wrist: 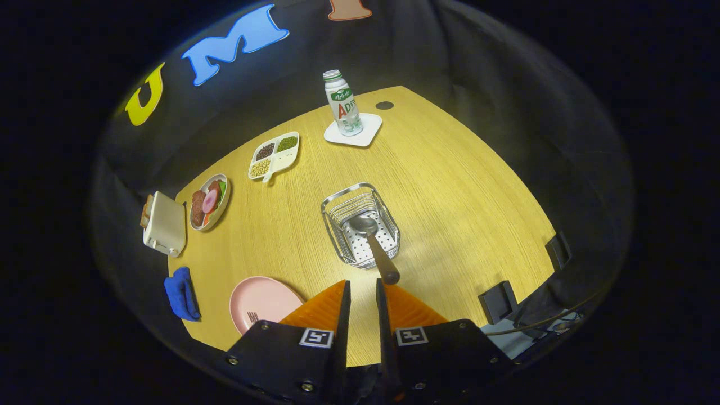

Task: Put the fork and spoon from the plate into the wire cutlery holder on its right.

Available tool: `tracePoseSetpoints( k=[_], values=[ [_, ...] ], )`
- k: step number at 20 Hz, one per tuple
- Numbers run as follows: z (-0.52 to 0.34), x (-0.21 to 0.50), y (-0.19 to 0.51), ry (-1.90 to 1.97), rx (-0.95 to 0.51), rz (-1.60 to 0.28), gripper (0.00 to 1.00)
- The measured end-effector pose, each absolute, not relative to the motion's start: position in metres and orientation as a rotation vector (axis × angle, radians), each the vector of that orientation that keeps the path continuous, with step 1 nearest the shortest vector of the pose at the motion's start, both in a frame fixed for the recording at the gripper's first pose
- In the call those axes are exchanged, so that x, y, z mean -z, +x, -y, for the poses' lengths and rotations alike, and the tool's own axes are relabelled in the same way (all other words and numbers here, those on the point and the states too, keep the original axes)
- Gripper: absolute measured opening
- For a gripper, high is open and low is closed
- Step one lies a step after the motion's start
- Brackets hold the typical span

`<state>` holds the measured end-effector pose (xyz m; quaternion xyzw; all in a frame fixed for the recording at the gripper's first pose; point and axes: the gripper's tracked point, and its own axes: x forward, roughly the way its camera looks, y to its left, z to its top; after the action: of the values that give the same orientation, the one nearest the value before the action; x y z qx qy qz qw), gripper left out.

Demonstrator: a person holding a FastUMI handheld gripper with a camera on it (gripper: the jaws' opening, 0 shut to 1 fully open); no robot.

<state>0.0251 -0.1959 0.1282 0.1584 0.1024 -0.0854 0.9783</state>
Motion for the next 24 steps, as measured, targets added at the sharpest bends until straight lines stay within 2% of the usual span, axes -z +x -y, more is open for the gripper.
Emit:
tracePoseSetpoints(
  k=[15,24],
  values=[
    [0.161,-0.153,0.000,0.283,0.116,-0.065,0.27],
    [0.047,-0.085,0.019,0.206,-0.049,-0.177,0.28]
  ],
)
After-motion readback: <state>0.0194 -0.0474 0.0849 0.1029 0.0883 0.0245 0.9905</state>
